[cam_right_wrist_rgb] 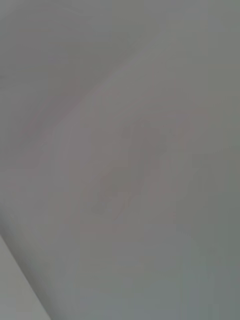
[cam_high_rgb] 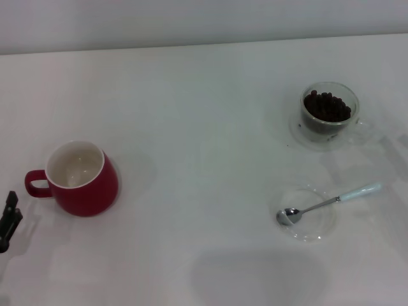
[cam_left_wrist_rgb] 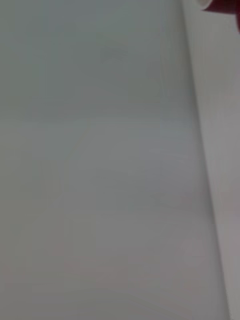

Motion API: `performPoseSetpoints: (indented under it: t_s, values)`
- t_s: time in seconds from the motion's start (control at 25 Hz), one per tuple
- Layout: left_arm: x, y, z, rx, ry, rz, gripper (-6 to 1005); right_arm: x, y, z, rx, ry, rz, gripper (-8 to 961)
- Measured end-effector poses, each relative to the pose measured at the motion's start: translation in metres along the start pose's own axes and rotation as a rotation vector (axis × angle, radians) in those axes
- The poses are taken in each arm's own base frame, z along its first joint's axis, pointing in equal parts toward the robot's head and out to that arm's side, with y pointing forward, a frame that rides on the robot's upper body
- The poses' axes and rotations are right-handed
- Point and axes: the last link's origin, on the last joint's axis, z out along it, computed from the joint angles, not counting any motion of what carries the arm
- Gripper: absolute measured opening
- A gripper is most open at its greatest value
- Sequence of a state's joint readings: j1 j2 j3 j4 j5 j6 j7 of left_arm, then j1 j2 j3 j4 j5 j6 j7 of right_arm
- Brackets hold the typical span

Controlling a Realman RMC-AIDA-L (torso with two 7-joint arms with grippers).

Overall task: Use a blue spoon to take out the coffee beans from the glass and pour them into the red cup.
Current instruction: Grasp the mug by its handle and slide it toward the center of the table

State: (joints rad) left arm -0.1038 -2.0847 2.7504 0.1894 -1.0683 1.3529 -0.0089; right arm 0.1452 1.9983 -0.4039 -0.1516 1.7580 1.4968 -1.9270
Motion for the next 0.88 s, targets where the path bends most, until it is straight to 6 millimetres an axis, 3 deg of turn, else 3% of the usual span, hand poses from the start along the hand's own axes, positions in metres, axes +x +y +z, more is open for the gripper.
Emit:
performPoseSetpoints:
  t_s: [0.88]
  values:
    - [-0.001, 0.004, 0.029, -0.057, -0.047, 0.027, 821, 0.003, 0.012, 0.006, -0.075, 0.004, 0.011, 662]
